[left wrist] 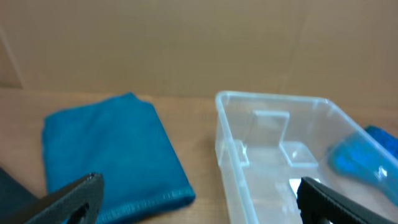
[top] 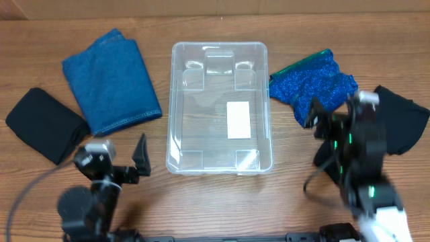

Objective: Pack container
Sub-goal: 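Reach the right gripper to the sparkly blue-green cloth, then grasp the sparkly blue-green cloth and lift it over the bin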

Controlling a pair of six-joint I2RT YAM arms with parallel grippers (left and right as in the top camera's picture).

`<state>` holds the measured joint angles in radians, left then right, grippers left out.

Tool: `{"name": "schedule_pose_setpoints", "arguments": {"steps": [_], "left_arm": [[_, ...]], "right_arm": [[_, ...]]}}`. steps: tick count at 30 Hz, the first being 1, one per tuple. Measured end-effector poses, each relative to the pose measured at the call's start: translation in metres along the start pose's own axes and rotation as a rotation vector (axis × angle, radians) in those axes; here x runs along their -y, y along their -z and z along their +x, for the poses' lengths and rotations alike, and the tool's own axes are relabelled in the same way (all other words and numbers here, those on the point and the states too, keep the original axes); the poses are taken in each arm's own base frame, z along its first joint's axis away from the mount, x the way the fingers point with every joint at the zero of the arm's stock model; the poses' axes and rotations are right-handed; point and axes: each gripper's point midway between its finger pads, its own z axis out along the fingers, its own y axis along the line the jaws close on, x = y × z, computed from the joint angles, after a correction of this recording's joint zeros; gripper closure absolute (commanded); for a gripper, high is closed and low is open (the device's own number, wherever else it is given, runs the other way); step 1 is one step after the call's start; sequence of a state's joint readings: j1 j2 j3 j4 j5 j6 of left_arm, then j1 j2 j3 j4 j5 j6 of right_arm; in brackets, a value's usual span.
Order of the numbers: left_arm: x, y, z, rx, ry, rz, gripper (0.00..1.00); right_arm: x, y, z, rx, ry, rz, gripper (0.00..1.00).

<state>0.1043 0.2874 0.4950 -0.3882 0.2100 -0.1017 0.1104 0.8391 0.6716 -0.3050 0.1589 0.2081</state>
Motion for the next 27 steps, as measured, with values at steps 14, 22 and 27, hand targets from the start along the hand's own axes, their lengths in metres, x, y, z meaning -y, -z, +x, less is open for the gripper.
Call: {"name": "schedule_pose_setpoints", "arguments": {"steps": [14, 22, 27], "left_arm": [[-0.005, -0.027, -0.064, -0.440, 0.083, -0.078, 0.00], [-0.006, -0.029, -0.061, -0.456, 0.086, -0.080, 0.00], [-0.006, -0.029, -0.061, -0.454, 0.085, -0.080, 0.00]], "right_arm": [[0.074, -0.113, 0.009, -0.578, -0.348, 0.026, 0.00], [0.106, -0.147, 0.127, -0.921, -0.523, 0.128, 0.00], [0.105, -0.168, 0.138, -0.926, -0.569, 0.088, 0.11]]}}
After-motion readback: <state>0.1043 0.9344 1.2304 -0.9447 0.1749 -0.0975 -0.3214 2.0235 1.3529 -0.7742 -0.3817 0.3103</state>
